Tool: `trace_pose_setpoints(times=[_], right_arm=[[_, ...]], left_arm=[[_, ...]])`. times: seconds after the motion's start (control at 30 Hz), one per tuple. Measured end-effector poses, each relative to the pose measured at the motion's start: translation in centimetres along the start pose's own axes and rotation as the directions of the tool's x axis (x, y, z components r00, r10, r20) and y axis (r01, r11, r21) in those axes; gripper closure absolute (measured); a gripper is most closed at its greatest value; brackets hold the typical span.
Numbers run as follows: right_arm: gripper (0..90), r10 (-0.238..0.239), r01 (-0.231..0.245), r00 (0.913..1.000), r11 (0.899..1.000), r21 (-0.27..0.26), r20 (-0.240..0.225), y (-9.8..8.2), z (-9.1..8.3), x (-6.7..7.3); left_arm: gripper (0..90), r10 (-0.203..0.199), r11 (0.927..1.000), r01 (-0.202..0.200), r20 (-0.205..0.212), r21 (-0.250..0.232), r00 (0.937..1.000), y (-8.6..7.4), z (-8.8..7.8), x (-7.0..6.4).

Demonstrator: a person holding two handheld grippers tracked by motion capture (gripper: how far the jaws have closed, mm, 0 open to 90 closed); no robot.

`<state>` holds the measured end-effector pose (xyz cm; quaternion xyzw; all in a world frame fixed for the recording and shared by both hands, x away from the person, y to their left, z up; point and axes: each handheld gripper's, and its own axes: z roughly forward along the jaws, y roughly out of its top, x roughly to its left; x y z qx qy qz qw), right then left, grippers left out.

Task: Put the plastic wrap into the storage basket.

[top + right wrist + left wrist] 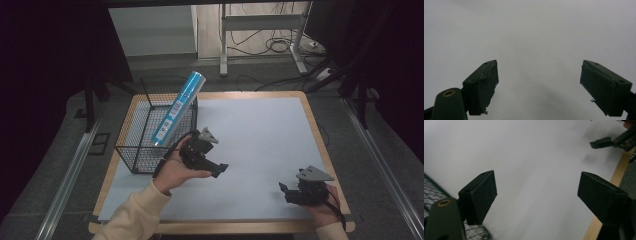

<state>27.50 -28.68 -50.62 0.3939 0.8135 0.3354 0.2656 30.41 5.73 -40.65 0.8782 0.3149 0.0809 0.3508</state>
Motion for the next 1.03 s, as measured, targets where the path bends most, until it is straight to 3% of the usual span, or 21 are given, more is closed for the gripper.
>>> trace_pose_setpoints(times=[0.17,0.3,0.67,1.03], right_arm=[[15.4,-0.002,0.002,1.0,1.0,0.001,-0.001,0.0,0.0,0.0],[15.4,0.001,-0.001,1.0,1.0,0.002,0.0,0.0,0.0,0.0],[15.4,0.001,0.0,1.0,1.0,0.003,-0.005,-0.1,0.1,-0.1],[15.0,-0.007,0.007,0.9999,1.0,-0.012,-0.014,0.1,0.1,0.1]], left_arm=[[16.2,0.025,0.9997,-0.025,0.035,-0.006,0.9991,-1.3,1.2,-1.9],[16.2,0.041,0.9991,-0.041,0.038,0.013,0.9984,-2.2,2.3,-2.7],[16.3,0.02,0.9993,-0.021,0.037,0.031,0.9991,-3.3,4.1,-2.7],[16.1,-0.002,0.9997,0.001,0.026,0.025,0.9997,-3.9,4.3,-2.0]])
